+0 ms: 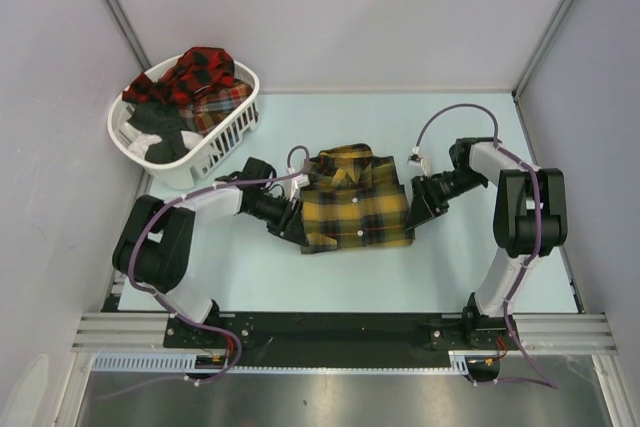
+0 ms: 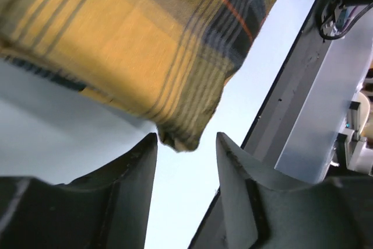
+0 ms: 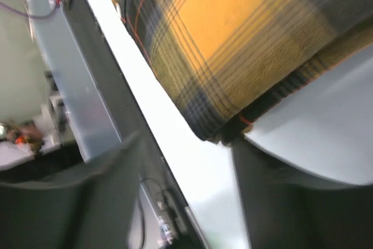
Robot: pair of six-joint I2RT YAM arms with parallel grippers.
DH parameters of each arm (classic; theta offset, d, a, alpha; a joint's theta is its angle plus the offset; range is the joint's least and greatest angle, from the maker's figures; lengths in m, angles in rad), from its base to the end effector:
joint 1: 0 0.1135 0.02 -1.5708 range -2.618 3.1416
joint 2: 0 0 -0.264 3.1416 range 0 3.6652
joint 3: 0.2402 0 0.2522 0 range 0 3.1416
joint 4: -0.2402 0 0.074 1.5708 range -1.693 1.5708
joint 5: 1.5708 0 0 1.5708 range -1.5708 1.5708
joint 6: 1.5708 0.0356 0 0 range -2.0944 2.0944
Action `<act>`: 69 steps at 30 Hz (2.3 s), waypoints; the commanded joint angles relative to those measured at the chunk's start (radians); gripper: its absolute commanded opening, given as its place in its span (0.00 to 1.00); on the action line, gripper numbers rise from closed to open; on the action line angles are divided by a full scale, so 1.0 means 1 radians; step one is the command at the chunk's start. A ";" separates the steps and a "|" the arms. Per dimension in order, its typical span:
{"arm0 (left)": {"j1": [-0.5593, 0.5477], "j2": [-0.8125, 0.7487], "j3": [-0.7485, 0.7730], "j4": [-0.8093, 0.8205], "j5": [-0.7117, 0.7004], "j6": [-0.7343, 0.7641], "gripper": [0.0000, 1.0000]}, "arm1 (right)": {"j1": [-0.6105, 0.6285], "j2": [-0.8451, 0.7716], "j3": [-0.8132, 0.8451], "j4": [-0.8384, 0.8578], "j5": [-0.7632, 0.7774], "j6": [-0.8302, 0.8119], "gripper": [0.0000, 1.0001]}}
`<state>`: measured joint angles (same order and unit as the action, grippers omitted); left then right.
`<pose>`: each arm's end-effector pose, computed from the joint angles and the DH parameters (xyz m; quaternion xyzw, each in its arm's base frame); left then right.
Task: Fold and stack the long sleeve shirts
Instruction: Fold the shirt
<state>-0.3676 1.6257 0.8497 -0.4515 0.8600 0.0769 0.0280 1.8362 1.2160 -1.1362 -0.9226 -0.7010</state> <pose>0.2554 -0.1273 0.1568 0.2669 0.8579 -0.4289 0.0941 0.3049 0.0369 0.1809 -0.2793 0.8478 0.4457 0.0680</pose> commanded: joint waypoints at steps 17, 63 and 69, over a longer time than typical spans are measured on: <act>0.104 0.167 0.341 0.050 -0.073 -0.063 0.62 | -0.036 0.271 0.454 0.084 -0.002 0.181 0.61; 0.154 0.351 0.702 0.048 -0.084 -0.017 0.00 | 0.026 0.426 0.803 0.375 0.036 0.350 0.00; 0.173 0.509 0.815 0.033 -0.187 -0.028 0.00 | 0.029 0.563 0.869 0.533 0.070 0.504 0.00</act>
<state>-0.2134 2.0480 1.5929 -0.4187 0.7414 0.0368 0.0570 2.3016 2.0342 -0.7635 -0.8841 -0.3332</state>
